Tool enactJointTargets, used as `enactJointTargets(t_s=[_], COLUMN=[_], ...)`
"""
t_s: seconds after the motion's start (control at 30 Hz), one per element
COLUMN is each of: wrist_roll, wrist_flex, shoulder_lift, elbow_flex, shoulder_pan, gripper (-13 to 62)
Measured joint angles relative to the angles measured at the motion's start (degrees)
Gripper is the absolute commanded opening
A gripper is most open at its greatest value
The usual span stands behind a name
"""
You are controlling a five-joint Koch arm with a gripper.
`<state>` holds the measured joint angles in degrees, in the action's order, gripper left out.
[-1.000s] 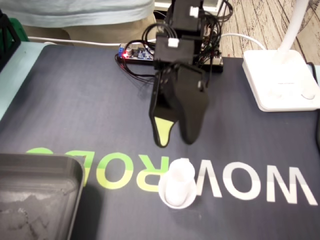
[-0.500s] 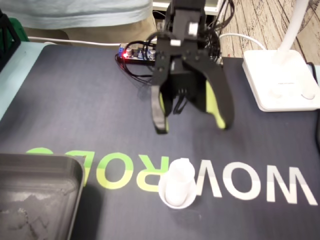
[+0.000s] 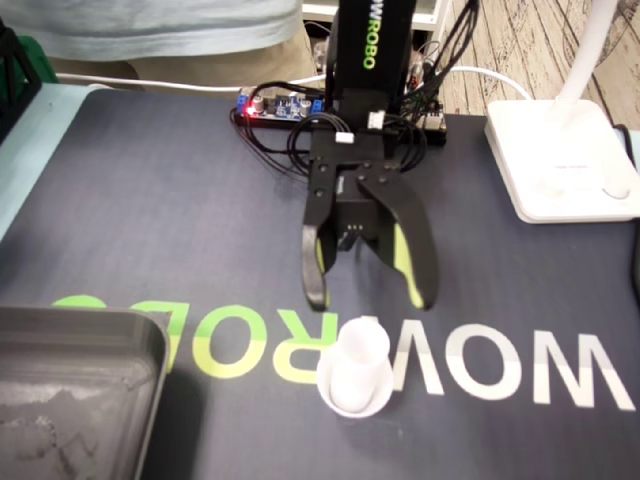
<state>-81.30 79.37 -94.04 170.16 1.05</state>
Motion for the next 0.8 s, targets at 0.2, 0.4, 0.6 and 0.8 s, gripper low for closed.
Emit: enactJointTargets(t_s=[0.2, 0.4, 0.6, 0.8], wrist_roll=[0.09, 0.09, 0.09, 0.09], wrist_flex=[0.0, 0.0, 0.0, 0.0], shoulder_lift=[-0.09, -0.09, 2.64, 5.45], elbow_flex=[5.45, 6.06, 6.06, 5.27], shoulder_pan=[0.09, 1.14, 2.46, 2.55], gripper=[33.0, 32.9, 32.8, 32.8])
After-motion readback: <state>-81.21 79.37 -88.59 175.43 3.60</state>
